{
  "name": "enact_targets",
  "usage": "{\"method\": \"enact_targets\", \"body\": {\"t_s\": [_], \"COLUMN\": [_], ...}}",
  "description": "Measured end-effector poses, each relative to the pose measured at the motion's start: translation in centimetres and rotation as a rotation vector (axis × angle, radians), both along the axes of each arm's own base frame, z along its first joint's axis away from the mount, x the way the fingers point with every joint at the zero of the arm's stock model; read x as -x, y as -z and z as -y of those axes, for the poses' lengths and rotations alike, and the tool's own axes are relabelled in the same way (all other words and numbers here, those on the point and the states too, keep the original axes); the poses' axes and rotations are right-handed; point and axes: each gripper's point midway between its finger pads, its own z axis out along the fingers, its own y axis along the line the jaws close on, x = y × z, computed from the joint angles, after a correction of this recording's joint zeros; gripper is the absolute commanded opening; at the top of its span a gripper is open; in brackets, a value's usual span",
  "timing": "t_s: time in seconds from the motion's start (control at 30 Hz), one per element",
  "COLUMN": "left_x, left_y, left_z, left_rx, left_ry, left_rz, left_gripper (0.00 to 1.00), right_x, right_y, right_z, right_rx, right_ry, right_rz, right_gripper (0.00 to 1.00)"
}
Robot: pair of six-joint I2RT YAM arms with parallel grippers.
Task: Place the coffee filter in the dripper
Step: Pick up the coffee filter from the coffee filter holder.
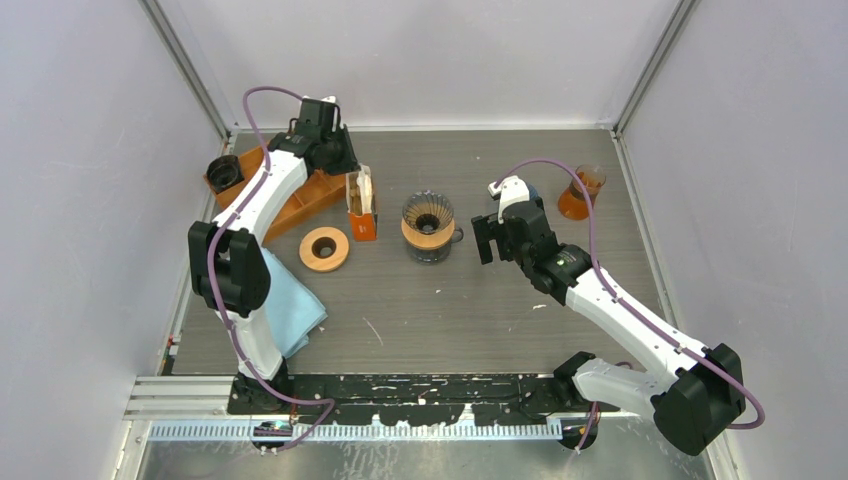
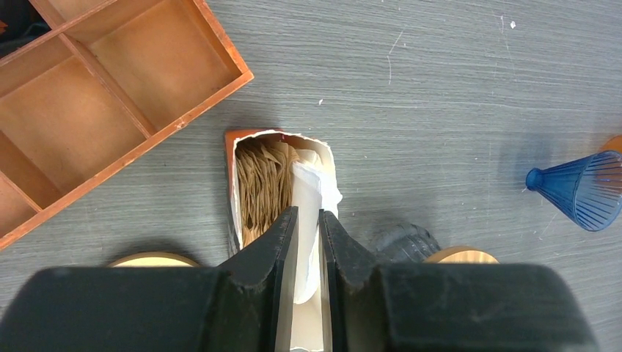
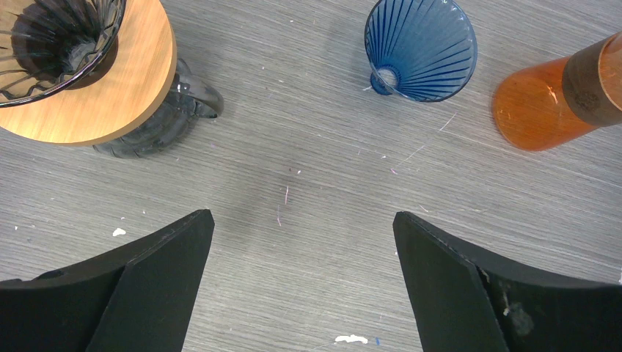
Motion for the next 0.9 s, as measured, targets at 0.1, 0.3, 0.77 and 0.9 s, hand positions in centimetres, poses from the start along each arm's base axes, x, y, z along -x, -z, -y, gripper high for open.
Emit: {"method": "enact_targets", "body": {"t_s": [0.1, 0.3, 0.77, 0.9], "left_x": [0.0, 0.2, 0.3, 0.4], "left_y": [0.1, 0.3, 2.0, 2.1], "left_z": [-0.1, -0.3, 0.2, 0.3], "left_rx": [-0.007, -0.012, -0.006, 0.001], "left_ry": [-0.004, -0.006, 0.010, 0.018], "left_rz": [-0.003, -0.014, -0.058, -0.064], "left_gripper": [0.18, 0.18, 0.06, 0.00], "right_x": [0.0, 0.0, 0.0, 0.0], "right_y": [0.0, 0.0, 0.0, 0.0], "right_z": [0.0, 0.0, 0.0, 0.0], "right_rx": [0.000, 0.000, 0.000, 0.000], "right_ry": [0.000, 0.000, 0.000, 0.000], "right_rz": [0.000, 0.000, -0.001, -0.001], "right_gripper": [1.00, 1.00, 1.00, 1.00]}}
